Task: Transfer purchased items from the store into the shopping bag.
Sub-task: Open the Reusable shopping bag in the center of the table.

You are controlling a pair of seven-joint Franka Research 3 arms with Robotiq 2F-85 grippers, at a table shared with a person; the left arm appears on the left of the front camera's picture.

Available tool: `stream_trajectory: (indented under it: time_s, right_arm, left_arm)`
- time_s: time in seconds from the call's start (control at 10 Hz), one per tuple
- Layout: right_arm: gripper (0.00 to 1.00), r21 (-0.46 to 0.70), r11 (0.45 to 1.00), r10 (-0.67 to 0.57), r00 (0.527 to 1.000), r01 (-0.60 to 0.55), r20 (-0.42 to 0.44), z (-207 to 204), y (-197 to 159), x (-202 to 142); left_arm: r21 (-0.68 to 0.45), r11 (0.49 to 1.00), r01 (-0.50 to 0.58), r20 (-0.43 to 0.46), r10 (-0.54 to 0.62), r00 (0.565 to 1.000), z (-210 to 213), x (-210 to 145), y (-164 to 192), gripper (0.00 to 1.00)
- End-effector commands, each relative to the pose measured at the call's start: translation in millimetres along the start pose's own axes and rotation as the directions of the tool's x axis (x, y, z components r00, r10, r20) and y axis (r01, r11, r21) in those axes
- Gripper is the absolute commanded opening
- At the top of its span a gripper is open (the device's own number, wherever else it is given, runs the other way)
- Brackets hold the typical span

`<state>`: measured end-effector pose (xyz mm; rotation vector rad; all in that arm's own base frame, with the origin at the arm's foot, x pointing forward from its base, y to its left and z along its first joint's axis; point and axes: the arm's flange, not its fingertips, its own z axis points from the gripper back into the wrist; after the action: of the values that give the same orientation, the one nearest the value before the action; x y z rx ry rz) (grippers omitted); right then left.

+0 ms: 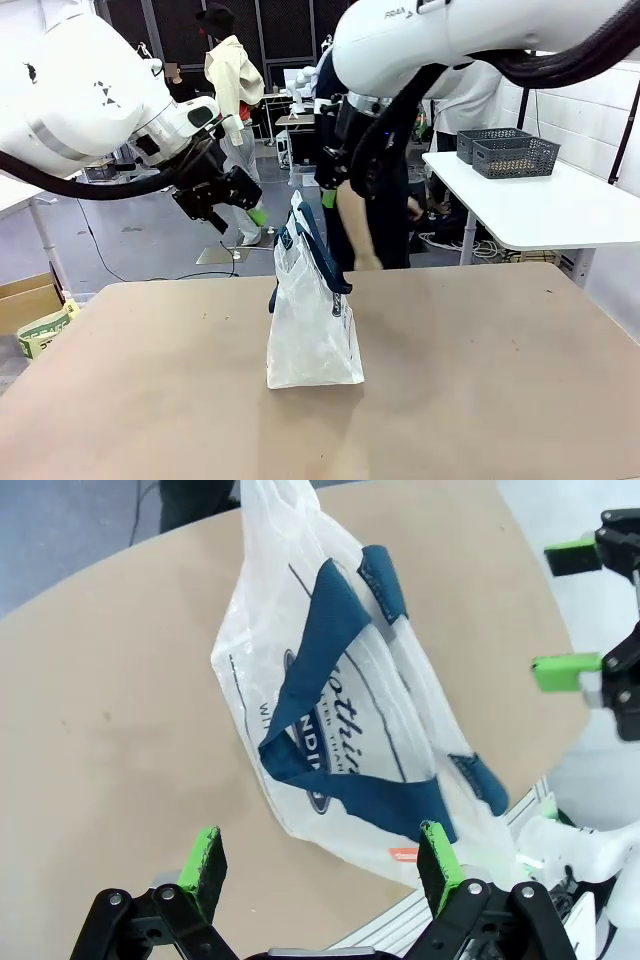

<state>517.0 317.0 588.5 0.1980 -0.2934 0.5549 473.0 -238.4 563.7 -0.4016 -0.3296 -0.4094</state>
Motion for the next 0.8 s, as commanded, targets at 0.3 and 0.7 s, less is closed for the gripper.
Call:
stream_trajectory:
  time_s: [0.3,0.7]
  right_arm:
    - [1.0,-0.034,0.999,-0.043,0.991,0.039,-0.13,-22.9,28.7,63.7]
    - [1.0,0.0,0.997,-0.077,0.983,0.078,-0.165,-45.1,32.0,75.7]
  left_arm:
    - [-0.035,0.995,-0.095,-0.07,0.092,0.993,-0.7,9.5,-14.8,1.0]
    - [-0.047,0.991,-0.124,-0.073,0.12,0.99,-16.1,11.7,-8.0,1.0]
